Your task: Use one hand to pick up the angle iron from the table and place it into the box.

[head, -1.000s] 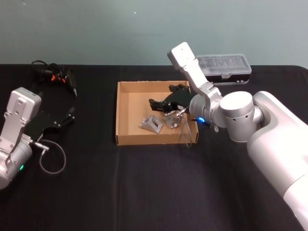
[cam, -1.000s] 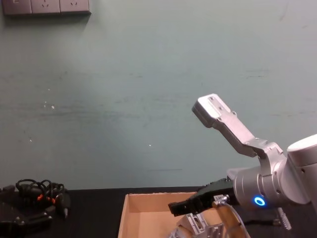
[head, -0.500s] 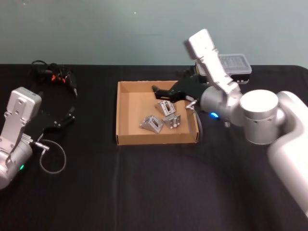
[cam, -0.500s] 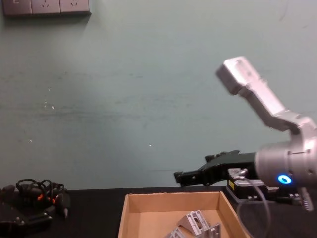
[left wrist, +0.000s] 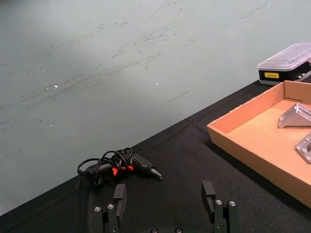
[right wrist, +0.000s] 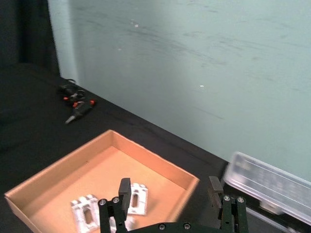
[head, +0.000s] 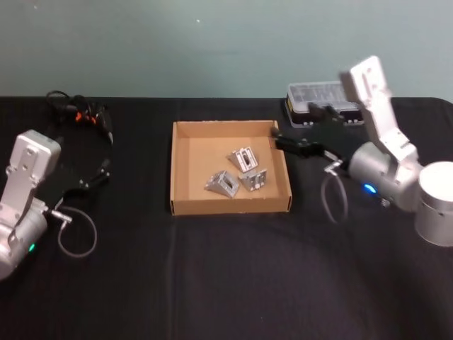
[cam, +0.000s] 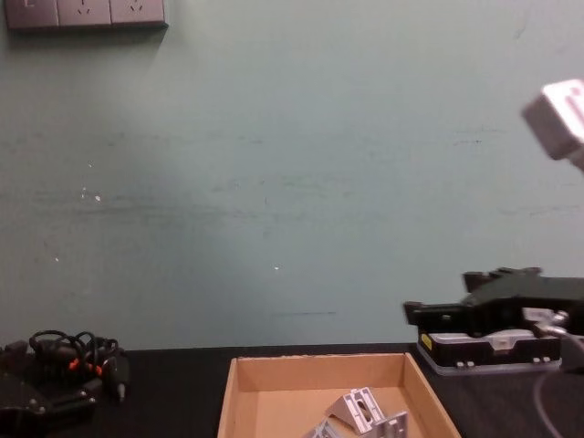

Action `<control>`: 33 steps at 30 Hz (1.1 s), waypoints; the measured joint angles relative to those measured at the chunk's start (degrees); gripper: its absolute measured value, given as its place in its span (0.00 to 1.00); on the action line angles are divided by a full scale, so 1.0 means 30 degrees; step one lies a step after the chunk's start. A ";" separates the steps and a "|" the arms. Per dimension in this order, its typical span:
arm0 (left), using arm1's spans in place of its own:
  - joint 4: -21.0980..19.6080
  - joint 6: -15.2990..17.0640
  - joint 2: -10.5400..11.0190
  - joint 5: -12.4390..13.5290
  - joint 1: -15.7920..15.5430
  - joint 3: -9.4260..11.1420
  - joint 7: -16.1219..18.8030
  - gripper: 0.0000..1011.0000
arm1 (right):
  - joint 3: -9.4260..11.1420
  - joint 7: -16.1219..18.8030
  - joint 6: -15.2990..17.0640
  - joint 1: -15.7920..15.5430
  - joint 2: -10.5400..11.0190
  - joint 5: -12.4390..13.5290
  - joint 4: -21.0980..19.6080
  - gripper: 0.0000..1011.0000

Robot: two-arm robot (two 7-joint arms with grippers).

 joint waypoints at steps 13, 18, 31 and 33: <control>0.0000 0.0001 0.0000 -0.0002 -0.0001 0.0001 0.0000 1.00 | 0.1162 -0.0995 -0.1780 -0.1672 0.0682 -0.0303 -0.0401 0.99; 0.0000 0.0001 -0.0001 -0.0001 0.0000 0.0001 0.0000 1.00 | 0.1107 -0.0984 -0.1680 -0.1588 0.0649 -0.0275 -0.0381 0.99; 0.0000 0.0001 -0.0001 -0.0001 -0.0001 0.0001 0.0001 1.00 | 0.1033 -0.0920 -0.1547 -0.1483 0.0605 -0.0240 -0.0357 0.99; 0.0000 0.0001 0.0000 -0.0002 -0.0001 0.0001 0.0000 1.00 | 0.1027 -0.0901 -0.1537 -0.1471 0.0603 -0.0237 -0.0354 0.99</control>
